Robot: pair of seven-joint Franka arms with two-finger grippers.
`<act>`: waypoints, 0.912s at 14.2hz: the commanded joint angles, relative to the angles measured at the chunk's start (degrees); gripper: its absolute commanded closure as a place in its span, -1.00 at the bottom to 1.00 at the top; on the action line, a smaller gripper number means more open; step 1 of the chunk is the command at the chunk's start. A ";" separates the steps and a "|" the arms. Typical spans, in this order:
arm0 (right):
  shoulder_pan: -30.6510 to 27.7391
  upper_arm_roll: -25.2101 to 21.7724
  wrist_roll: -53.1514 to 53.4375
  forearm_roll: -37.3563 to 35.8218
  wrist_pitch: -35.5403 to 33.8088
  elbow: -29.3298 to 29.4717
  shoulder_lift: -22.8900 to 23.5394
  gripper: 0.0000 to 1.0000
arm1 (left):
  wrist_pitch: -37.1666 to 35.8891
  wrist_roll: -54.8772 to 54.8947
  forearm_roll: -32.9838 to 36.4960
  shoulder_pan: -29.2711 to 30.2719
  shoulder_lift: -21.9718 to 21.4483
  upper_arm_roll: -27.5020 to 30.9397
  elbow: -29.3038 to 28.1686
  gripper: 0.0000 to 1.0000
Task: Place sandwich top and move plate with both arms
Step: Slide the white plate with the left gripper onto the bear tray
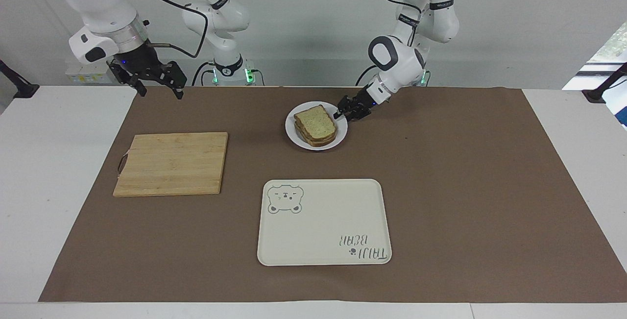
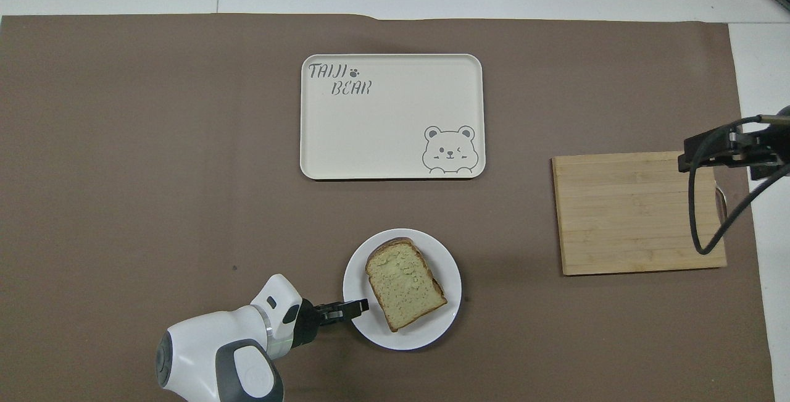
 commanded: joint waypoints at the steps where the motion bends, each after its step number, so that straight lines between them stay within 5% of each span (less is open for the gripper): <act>1: -0.67 0.21 0.66 1.16 -0.51 -0.15 -0.47 -1.00 | 2.35 0.65 -1.58 -2.57 -0.82 0.79 -1.11 1.00; 5: -0.67 0.21 0.57 1.16 -0.51 -0.15 -0.47 -1.00 | 3.05 0.82 -3.07 -2.57 -0.64 0.88 -1.02 1.00; 8: -0.58 0.21 0.57 1.08 -0.51 -0.15 -0.47 -1.00 | 10.08 0.74 -3.60 -5.91 0.41 0.88 -0.93 1.00; 13: -0.67 0.21 0.57 1.08 -0.51 -0.15 -0.47 -1.00 | 4.65 0.65 -4.74 -2.07 -0.29 1.05 0.03 1.00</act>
